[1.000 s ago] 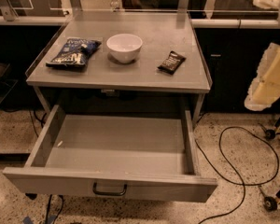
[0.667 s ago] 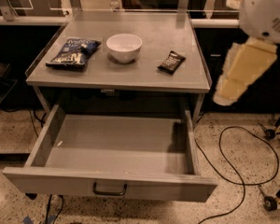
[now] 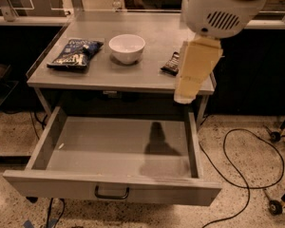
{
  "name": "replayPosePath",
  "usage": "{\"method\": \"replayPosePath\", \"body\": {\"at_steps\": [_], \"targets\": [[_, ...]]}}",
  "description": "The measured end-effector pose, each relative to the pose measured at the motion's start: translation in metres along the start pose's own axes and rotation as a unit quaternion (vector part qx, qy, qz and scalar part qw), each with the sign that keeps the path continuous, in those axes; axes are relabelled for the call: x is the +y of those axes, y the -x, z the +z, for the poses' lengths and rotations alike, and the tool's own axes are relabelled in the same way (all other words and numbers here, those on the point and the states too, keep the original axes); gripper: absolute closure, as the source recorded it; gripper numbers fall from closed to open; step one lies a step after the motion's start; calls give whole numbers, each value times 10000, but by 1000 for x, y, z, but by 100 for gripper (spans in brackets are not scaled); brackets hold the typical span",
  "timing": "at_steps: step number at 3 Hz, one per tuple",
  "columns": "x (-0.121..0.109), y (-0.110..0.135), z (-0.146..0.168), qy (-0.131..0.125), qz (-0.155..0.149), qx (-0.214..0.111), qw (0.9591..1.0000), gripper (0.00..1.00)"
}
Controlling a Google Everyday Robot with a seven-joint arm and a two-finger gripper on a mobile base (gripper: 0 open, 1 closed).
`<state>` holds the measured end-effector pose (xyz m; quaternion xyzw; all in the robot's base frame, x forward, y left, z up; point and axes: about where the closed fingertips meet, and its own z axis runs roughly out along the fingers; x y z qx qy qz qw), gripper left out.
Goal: Place blue chip bag into top drawer
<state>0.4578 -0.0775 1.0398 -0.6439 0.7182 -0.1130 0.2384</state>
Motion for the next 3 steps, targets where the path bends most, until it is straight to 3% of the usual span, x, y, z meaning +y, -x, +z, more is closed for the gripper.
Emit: {"method": "replayPosePath", "body": {"at_steps": [1, 3], "targets": [[1, 6, -12, -114, -40, -38, 9999, 0], [-20, 50, 20, 44, -196, -178, 9996, 0]]}}
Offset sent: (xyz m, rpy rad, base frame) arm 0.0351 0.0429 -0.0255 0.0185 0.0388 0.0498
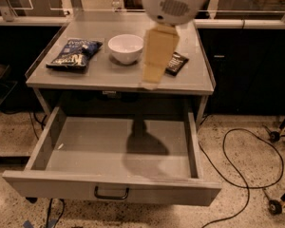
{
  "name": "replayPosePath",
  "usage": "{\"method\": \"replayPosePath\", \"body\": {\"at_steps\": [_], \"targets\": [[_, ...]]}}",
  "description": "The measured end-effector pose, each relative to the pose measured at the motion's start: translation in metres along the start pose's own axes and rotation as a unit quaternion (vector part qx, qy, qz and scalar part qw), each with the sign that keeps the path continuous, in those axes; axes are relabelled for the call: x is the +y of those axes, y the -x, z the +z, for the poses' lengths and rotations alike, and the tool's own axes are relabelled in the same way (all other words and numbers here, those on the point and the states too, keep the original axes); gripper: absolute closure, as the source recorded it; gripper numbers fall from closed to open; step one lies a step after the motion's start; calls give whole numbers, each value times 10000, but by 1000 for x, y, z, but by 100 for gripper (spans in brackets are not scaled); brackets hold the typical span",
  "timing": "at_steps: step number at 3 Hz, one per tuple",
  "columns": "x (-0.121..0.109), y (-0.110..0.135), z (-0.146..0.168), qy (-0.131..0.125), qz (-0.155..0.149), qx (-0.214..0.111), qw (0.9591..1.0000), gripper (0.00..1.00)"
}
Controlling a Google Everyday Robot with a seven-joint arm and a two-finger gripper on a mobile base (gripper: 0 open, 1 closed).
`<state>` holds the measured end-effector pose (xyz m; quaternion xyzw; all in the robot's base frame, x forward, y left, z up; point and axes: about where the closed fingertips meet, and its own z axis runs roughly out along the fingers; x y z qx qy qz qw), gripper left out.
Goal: Place blue chip bag into top drawer
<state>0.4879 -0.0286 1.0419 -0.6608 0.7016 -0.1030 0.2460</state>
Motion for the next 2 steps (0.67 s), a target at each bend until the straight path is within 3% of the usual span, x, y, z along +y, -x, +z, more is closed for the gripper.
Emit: {"method": "replayPosePath", "body": {"at_steps": [1, 2], "targets": [[-22, 20, 38, 294, -188, 84, 9994, 0], [-23, 26, 41, 308, -228, 48, 9993, 0]]}}
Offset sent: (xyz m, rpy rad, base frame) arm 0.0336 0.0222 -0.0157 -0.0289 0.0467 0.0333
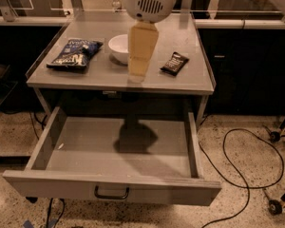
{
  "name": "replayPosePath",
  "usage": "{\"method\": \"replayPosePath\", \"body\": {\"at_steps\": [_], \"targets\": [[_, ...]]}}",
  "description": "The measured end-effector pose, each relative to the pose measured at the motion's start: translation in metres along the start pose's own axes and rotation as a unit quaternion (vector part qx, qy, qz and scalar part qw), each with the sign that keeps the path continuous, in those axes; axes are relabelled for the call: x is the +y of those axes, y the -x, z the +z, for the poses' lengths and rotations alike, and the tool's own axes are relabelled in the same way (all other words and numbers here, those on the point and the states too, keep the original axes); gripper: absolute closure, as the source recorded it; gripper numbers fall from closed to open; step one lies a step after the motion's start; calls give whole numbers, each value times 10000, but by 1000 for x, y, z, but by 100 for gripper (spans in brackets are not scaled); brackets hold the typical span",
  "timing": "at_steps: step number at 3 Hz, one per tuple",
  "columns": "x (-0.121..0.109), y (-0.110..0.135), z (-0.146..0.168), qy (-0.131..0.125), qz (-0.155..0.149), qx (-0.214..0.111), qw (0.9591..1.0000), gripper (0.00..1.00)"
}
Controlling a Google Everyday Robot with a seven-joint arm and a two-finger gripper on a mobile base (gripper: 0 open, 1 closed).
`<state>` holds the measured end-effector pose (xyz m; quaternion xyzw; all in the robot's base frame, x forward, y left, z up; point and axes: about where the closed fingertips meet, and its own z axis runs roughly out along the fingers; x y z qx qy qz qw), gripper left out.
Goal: Place blue chip bag into top drawer
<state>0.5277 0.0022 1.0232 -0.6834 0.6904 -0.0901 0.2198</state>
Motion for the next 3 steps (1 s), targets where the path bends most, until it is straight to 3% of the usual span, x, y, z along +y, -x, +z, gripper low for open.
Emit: {"method": "replayPosePath", "body": {"at_steps": [1, 2, 3], "targets": [[-2, 2, 5, -94, 145, 206, 9996, 0], [-25, 2, 29, -62, 237, 552, 9982, 0], [-78, 24, 83, 266, 75, 874, 9958, 0]]}}
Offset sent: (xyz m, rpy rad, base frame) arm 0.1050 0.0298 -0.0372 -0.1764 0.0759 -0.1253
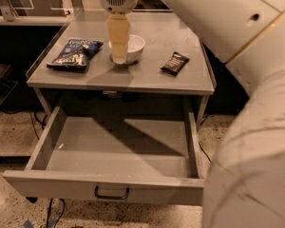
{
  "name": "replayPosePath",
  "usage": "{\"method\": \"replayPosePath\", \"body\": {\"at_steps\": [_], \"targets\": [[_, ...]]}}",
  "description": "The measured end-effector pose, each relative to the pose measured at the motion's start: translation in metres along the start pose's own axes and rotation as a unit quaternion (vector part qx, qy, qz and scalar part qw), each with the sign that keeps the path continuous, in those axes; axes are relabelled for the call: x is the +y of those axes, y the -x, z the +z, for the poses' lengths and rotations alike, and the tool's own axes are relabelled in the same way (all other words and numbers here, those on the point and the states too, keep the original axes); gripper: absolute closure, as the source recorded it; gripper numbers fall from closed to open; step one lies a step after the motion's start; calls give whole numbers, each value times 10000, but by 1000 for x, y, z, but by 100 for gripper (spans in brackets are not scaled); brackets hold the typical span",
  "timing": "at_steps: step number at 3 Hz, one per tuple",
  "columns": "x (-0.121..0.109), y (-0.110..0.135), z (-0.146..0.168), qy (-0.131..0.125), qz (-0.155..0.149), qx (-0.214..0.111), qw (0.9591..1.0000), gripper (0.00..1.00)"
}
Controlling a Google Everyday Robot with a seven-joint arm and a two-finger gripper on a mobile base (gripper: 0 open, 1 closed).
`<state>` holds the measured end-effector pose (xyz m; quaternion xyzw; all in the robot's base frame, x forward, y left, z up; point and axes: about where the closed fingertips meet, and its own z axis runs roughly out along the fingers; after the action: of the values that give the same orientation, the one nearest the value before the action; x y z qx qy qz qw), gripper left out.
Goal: Place blue chip bag into top drawer
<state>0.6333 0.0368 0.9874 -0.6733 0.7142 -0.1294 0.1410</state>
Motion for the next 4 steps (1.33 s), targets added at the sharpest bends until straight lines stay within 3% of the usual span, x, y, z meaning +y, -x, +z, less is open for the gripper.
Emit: {"method": "replayPosePath", "body": {"at_steps": [2, 3, 4], "targets": [[-18, 26, 11, -156, -9, -365, 9992, 0], [-41, 57, 26, -241, -57, -576, 9980, 0], [-74, 98, 64, -98, -207, -741, 9970, 0]]}}
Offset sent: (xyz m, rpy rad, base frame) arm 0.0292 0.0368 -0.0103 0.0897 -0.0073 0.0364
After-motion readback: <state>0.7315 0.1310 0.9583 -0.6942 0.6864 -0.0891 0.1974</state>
